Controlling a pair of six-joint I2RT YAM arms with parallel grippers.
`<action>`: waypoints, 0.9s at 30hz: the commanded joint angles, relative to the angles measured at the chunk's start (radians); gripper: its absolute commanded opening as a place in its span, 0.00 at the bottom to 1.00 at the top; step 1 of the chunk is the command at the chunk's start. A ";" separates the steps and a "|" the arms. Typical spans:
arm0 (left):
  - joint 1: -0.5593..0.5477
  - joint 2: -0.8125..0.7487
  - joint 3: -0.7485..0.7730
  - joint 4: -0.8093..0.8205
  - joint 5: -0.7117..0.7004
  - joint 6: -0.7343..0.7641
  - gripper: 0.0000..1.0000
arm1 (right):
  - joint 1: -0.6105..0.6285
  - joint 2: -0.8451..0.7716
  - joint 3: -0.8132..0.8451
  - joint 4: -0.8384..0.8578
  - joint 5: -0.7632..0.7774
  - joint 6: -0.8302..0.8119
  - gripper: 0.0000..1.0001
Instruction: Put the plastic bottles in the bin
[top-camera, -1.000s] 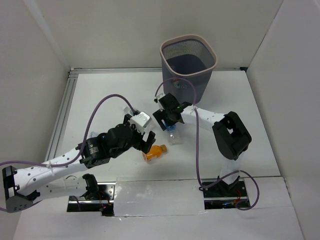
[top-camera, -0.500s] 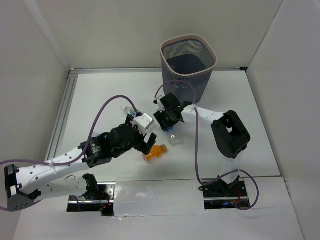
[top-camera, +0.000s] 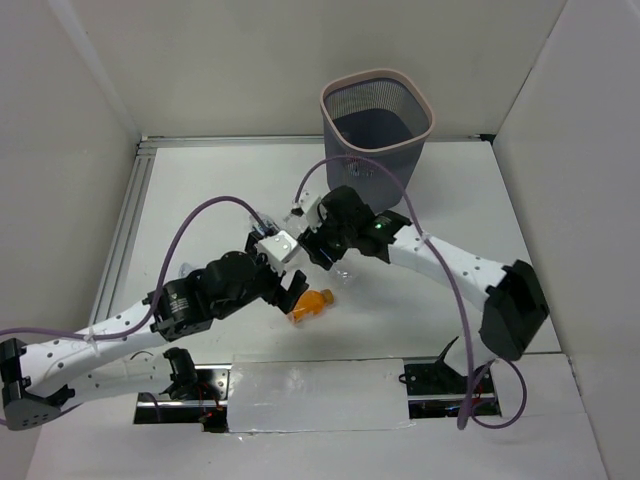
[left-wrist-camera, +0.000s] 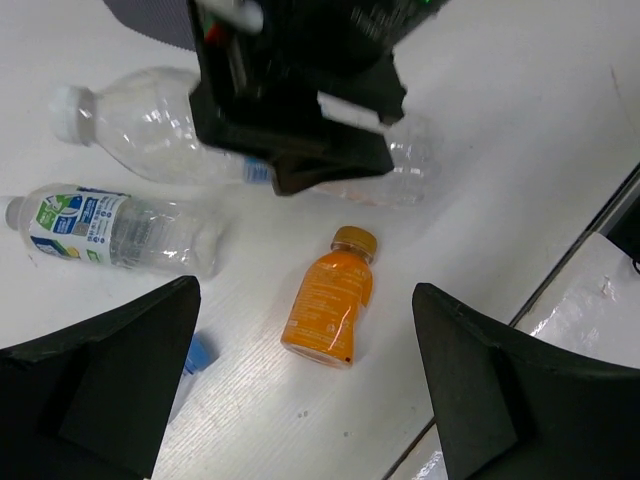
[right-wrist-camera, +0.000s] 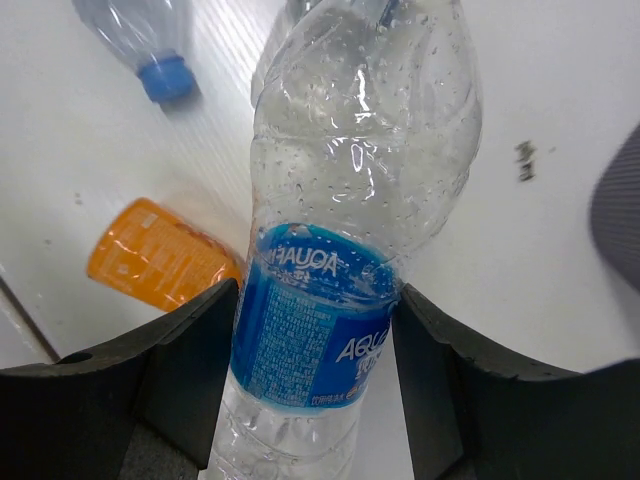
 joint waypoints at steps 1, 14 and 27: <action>-0.005 -0.052 -0.011 0.082 0.056 0.040 1.00 | -0.005 -0.121 0.065 -0.022 -0.027 -0.055 0.35; -0.005 -0.048 -0.040 0.119 0.105 0.069 1.00 | -0.115 -0.409 0.206 0.275 0.036 -0.007 0.33; -0.005 0.079 -0.012 0.067 0.136 0.069 1.00 | -0.365 -0.169 0.353 0.607 0.072 -0.001 0.39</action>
